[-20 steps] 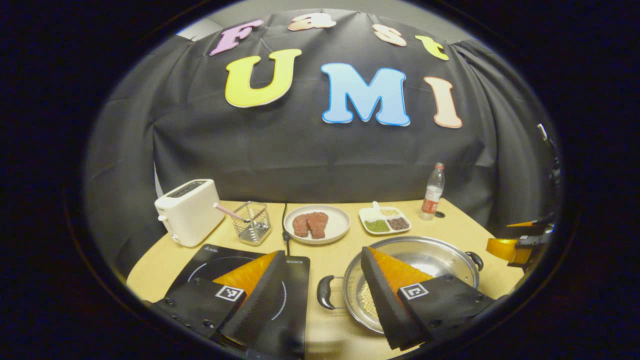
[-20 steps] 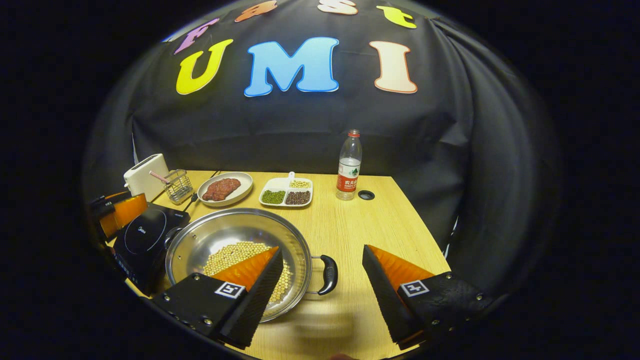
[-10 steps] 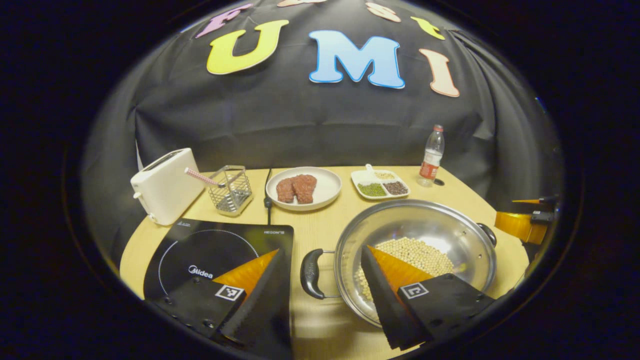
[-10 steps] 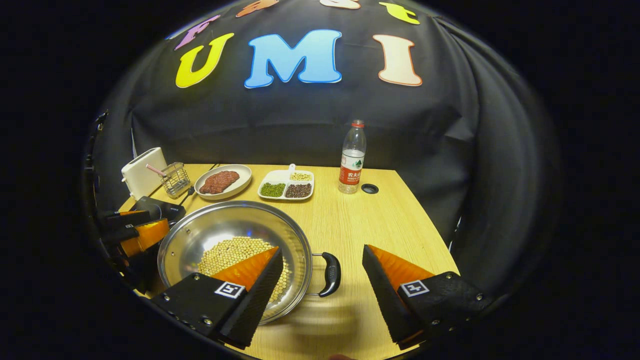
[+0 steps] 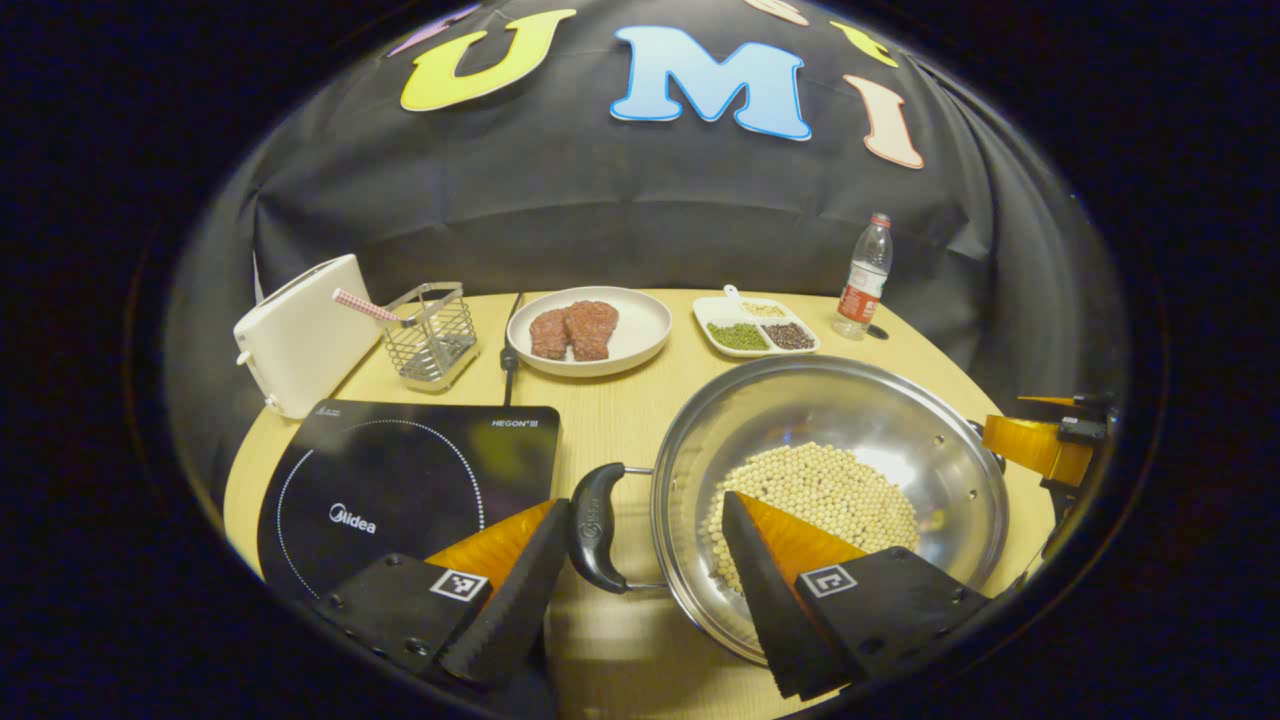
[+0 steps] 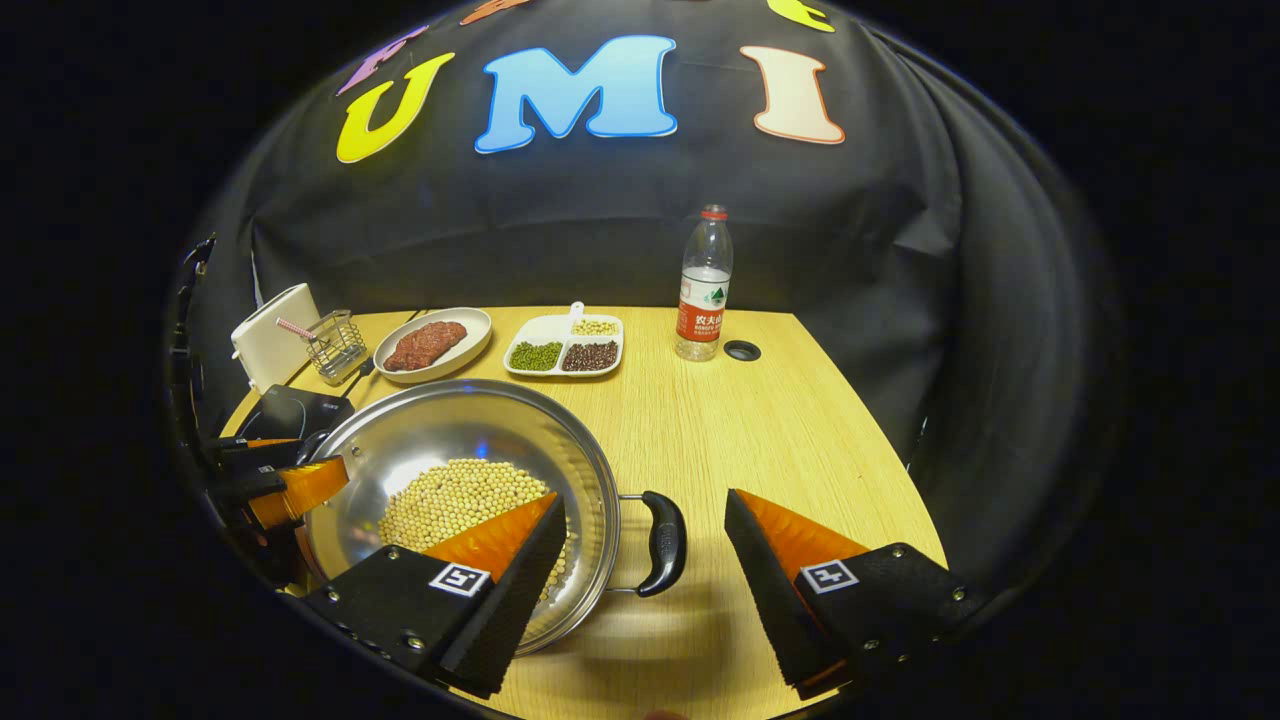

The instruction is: First push the handle of the pot to place it horizontally, then grasp the pot with both hands and set it on the induction cooktop.

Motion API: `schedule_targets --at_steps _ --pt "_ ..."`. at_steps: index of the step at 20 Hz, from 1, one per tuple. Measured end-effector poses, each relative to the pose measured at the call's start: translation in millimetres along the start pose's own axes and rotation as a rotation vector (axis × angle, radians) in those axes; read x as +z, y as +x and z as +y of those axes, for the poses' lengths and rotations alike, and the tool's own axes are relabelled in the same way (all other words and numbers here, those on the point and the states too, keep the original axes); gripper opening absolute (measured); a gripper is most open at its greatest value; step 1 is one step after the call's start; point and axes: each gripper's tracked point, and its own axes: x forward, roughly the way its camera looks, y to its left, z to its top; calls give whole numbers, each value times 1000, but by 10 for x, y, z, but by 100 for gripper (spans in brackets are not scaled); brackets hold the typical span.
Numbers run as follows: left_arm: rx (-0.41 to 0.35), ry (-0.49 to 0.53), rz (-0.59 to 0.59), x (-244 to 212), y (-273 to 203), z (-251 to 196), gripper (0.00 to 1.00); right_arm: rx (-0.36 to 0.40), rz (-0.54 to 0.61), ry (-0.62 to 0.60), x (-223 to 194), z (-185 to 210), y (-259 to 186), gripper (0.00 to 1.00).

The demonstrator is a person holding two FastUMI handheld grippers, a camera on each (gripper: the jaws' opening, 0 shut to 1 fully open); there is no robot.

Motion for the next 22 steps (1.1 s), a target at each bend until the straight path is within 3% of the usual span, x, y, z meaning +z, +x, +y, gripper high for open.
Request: schedule_targets --at_steps 3,5,8,10,11,12,14,15,16,17,20,22 --pt "9 -13 24 -66 37 -3 95 5 29 -7 -80 6 61 97" --pt "16 -11 23 -63 35 4 99 8 39 -8 -111 10 91 97" --pt "42 -10 24 -57 54 64 89 7 55 -6 -162 6 143 97" --pt "56 -8 27 -65 38 89 83 18 71 0 -201 29 160 82" --pt "58 -7 28 -64 37 88 78 6 76 -1 -216 -1 174 84" --pt "68 -2 28 -66 37 102 78 11 84 2 -234 10 184 71" --pt "74 6 27 -66 42 102 76 14 106 9 -286 10 202 69" --pt "81 13 27 -64 50 112 80 22 112 18 -296 17 212 69" --pt "83 17 27 -72 45 110 72 29 114 31 -303 53 191 69" --pt "87 21 26 -75 57 119 75 24 110 31 -293 65 230 63" --pt "96 8 19 -65 56 118 72 23 112 40 -285 29 217 60" --pt "103 14 15 -61 54 116 65 15 118 54 -283 41 230 54"
